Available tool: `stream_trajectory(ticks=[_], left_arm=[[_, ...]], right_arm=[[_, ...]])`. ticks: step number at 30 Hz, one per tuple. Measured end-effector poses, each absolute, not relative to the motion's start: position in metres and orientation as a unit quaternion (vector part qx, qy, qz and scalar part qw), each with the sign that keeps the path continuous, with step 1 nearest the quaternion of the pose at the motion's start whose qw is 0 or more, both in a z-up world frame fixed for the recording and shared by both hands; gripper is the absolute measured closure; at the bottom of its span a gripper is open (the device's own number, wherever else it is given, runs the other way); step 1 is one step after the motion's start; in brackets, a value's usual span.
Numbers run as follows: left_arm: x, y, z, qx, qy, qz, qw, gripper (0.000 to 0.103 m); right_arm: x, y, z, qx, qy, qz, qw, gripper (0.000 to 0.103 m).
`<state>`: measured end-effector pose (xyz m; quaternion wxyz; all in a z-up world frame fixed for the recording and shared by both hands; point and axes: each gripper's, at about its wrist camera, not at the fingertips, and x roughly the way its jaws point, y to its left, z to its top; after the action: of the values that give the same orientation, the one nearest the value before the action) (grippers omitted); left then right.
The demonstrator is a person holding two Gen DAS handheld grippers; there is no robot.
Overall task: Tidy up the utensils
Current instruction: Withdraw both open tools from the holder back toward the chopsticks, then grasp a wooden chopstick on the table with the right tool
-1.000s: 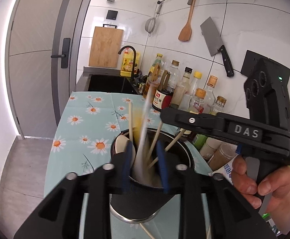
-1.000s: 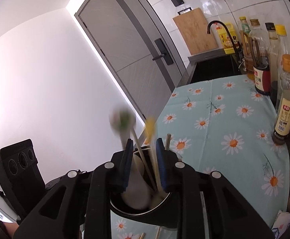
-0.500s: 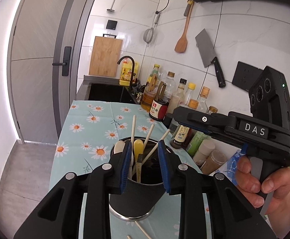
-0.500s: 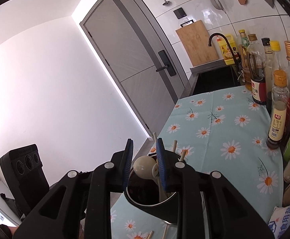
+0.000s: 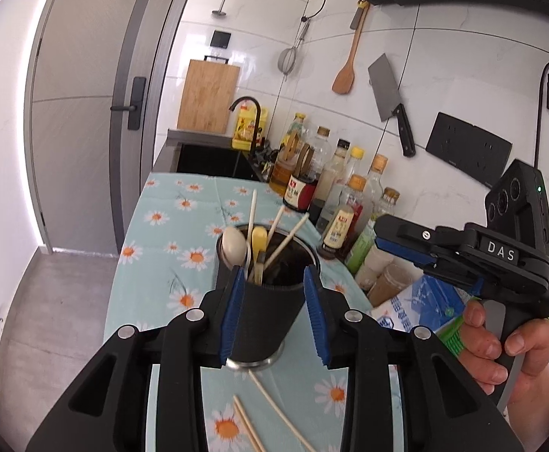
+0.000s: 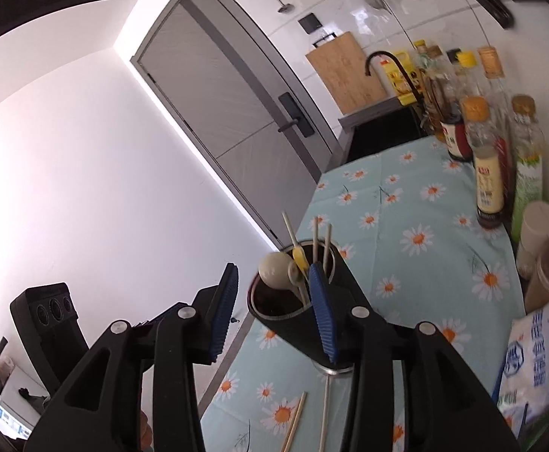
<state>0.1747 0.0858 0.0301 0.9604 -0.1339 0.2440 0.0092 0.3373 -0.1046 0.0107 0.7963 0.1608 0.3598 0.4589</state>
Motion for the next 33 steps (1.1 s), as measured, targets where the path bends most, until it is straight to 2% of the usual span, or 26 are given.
stream_trajectory(ticks=[4, 9, 21, 27, 30, 33], left_arm=[[0.165, 0.086, 0.023, -0.149, 0.262, 0.005, 0.954, 0.071], [0.155, 0.090, 0.009, -0.159, 0.286, -0.004, 0.945, 0.071], [0.128, 0.113, -0.019, -0.204, 0.323, -0.043, 0.923, 0.071], [0.119, 0.120, -0.039, -0.225, 0.340, -0.063, 0.911, 0.071], [0.115, 0.123, -0.049, -0.239, 0.349, -0.070, 0.903, 0.071], [0.109, 0.125, -0.060, -0.248, 0.357, -0.072, 0.898, 0.071]], right_arm=[[0.331, -0.108, -0.008, 0.165, 0.421, 0.446, 0.773, 0.052], [0.318, -0.110, -0.032, 0.171, 0.481, 0.422, 0.749, 0.052], [0.291, -0.129, -0.064, 0.202, 0.556, 0.297, 0.749, 0.052], [0.282, -0.129, -0.083, 0.176, 0.598, 0.241, 0.744, 0.052], [0.279, -0.129, -0.096, 0.166, 0.628, 0.211, 0.730, 0.052], [0.278, -0.131, -0.126, 0.175, 0.692, 0.164, 0.681, 0.053]])
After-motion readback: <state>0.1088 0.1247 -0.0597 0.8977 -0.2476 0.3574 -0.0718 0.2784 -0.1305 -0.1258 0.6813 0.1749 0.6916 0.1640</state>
